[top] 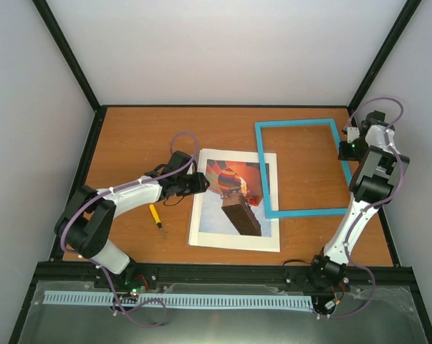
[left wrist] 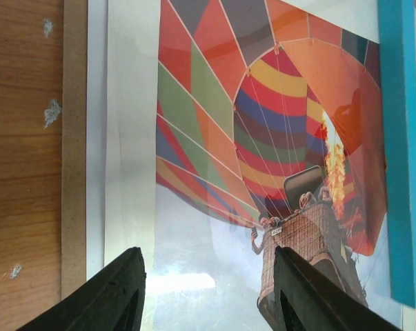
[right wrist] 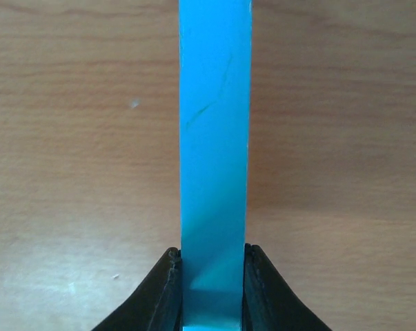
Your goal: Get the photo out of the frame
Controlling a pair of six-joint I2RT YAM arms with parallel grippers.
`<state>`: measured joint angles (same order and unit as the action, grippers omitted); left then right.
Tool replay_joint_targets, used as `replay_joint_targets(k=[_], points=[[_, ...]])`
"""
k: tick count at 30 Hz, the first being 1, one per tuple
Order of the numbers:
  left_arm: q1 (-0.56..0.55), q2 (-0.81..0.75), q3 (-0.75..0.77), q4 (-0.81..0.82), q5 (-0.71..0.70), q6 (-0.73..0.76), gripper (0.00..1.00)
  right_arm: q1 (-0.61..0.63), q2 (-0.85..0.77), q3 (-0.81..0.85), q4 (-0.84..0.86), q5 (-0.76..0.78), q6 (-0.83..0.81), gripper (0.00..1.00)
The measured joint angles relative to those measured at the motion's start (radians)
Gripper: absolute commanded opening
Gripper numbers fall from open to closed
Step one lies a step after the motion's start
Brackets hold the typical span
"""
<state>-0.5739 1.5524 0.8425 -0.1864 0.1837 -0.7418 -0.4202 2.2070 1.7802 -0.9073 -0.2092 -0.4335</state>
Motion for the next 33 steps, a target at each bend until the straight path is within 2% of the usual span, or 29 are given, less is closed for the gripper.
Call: replay_joint_targets(k=[6,13,15,18,24,28,33], points=[[0.001,0.000,-0.005,0.000,0.000,0.000,0.52,-0.038,0.069,0.111,-0.021,0.027,-0.015,0.03],[0.001,0.000,-0.006,0.000,-0.004,0.000,0.52,-0.056,0.110,0.144,-0.024,0.042,-0.015,0.06],[0.002,0.000,-0.006,0.000,-0.004,0.000,0.52,-0.056,0.124,0.153,-0.023,0.043,-0.015,0.11],[0.002,0.000,-0.006,0.000,-0.004,0.001,0.53,-0.056,0.133,0.164,-0.021,0.046,-0.016,0.28],[0.002,0.000,-0.007,-0.001,-0.015,0.002,0.55,-0.058,0.132,0.164,0.002,0.086,-0.020,0.48],[0.006,0.000,-0.008,-0.004,-0.037,0.011,0.57,-0.058,0.089,0.101,0.031,0.093,-0.013,0.53],[0.031,-0.016,-0.014,-0.037,-0.045,0.025,0.62,-0.055,-0.080,-0.059,0.038,0.072,-0.003,0.54]])
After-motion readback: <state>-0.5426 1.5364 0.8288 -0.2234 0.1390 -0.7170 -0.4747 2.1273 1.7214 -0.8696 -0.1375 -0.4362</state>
